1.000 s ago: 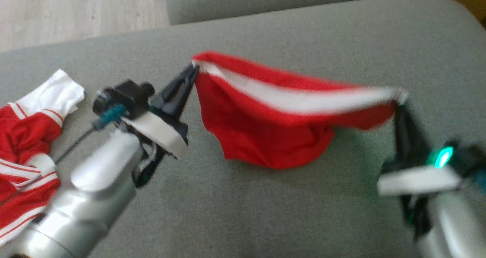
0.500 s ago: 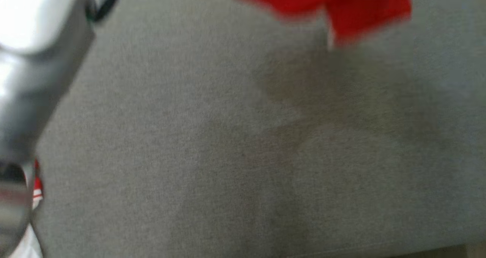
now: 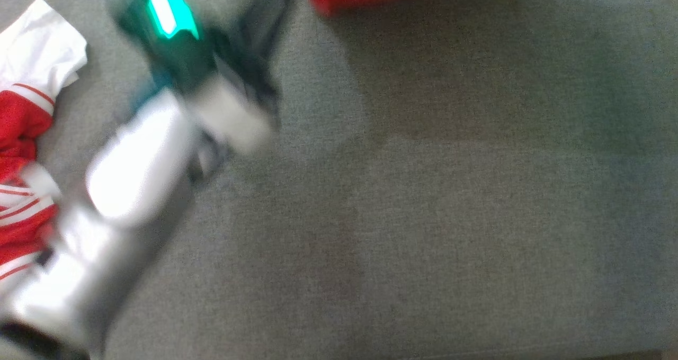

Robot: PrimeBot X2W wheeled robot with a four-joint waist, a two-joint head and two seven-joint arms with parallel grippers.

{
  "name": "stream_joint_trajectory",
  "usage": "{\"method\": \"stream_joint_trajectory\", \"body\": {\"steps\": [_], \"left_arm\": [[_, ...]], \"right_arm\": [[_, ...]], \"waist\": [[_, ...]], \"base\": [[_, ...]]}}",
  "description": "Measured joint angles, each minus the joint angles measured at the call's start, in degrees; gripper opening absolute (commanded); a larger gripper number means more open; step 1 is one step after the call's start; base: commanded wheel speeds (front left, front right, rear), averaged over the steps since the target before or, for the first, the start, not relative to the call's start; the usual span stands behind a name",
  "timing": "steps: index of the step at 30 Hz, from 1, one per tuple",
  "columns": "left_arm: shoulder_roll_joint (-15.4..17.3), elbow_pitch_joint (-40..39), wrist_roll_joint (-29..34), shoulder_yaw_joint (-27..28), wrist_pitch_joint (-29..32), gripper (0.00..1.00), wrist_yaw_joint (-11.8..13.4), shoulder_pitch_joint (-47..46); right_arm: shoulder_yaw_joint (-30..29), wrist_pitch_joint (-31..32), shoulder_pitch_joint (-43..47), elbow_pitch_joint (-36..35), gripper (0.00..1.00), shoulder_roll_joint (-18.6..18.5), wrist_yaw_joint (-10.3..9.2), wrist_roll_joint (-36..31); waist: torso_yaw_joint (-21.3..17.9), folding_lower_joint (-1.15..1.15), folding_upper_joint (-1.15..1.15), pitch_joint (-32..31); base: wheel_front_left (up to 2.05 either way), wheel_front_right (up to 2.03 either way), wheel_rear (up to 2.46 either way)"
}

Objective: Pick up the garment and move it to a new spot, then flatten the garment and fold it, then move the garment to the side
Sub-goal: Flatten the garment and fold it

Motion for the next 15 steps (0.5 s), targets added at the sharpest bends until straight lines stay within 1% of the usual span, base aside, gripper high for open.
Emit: {"method": "stream_joint_trajectory", "body": {"steps": [3, 6, 11, 15], "left_arm": [[0.1, -1.4, 0.0, -1.6, 0.0, 0.0, -0.4, 10.6], [0.5, -3.1, 0.3, -2.1, 0.0, 0.0, -0.4, 19.0], [1.0, -4.1, 2.2, -4.3, 0.0, 0.0, -0.4, 29.4], [2.5, -4.1, 2.7, -5.9, 0.0, 0.0, 0.5, 37.3]], "right_arm": [[-0.3, 0.0, 12.0, -2.0, 0.0, 1.9, 0.0, 1.7], [-0.6, 0.6, 21.9, -3.6, 0.0, 3.3, 0.0, 3.9], [-3.0, 5.4, 35.2, -8.7, 0.0, 5.1, 0.0, 5.2], [-5.0, 10.1, 45.7, -14.2, 0.0, 5.2, 0.0, 7.9]], "waist": [[0.2, 0.01, 0.0, -0.8], [0.3, 0.0, 0.0, -1.9], [0.0, -0.01, 0.0, -5.0], [-0.5, -0.01, 0.0, -8.2]], "base": [[0.0, 0.0, 0.0], [0.0, 0.0, 0.0], [0.0, 0.0, 0.0], [0.0, 0.0, 0.0]]}}
